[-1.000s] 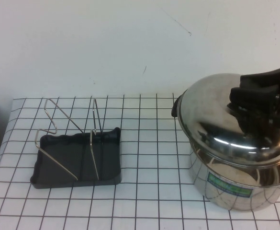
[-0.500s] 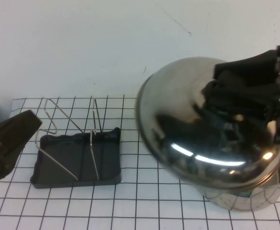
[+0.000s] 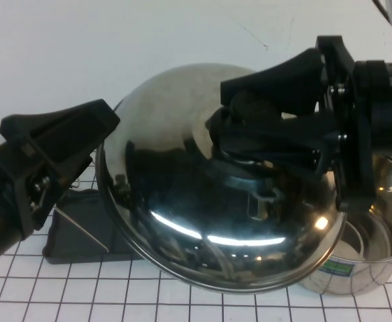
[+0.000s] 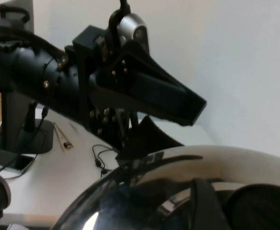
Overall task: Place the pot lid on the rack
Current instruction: Hand over the pot lid
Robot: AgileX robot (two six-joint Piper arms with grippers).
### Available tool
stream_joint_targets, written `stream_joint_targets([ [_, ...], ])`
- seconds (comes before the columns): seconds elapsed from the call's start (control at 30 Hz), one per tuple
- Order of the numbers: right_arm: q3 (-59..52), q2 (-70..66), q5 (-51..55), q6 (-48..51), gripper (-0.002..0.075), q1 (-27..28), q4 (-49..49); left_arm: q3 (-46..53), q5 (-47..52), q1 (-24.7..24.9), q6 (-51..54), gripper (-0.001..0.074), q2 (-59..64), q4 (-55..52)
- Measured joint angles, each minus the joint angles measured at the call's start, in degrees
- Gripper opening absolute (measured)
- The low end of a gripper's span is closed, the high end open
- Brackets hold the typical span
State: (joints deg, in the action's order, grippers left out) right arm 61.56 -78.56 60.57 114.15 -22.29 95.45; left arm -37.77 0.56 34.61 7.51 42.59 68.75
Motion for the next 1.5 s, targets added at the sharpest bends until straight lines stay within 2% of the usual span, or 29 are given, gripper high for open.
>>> stream_joint_targets([
  [0.2, 2.12, 0.0, -0.56, -1.67, 0.0341, -0.88, 0.0, -0.22, 0.87, 0.0, 0.0, 0.0576, 0.0, 1.36],
  [0.27, 2.48, 0.0, -2.03, -1.81, 0.0341, -2.17, 0.0, -0.22, 1.45, 0.0, 0.0, 0.0521, 0.0, 1.49],
  [0.43, 2.57, 0.0, -8.04, -0.95, 0.0341, -6.06, -0.43, -0.58, 0.88, 0.0, -0.42, 0.0321, -0.13, 2.62],
  [0.5, 2.57, 0.0, -9.85, -0.82, 0.0341, -7.06, -0.71, -0.67, 0.29, 0.0, -0.56, 0.0288, -0.19, 3.24],
  [0.93, 2.57, 0.0, -11.71, -0.73, 0.0341, -7.54, -0.71, -0.67, 1.45, -0.2, 2.27, 0.0287, -0.24, 7.6],
  [1.13, 2.57, 0.0, -12.18, -0.6, 0.034, -7.54, -0.49, -0.67, 3.2, -0.53, 14.39, 0.0288, -0.24, 17.66],
  [1.27, 2.57, 0.43, -12.18, -0.6, 0.0338, -7.3, 0.32, -0.67, 6.07, -0.57, 27.14, 0.035, -0.24, 27.21],
  [1.37, 2.57, 0.53, -11.39, -0.86, 0.0337, -7.3, 0.83, -0.67, 12.26, -0.47, 33.21, 0.0369, -0.14, 29.32],
  [1.5, 2.7, 0.53, -9.24, -1.25, 0.0337, -7.67, 1.25, -0.57, 18.02, -0.12, 35.31, 0.0356, -0.02, 29.32],
])
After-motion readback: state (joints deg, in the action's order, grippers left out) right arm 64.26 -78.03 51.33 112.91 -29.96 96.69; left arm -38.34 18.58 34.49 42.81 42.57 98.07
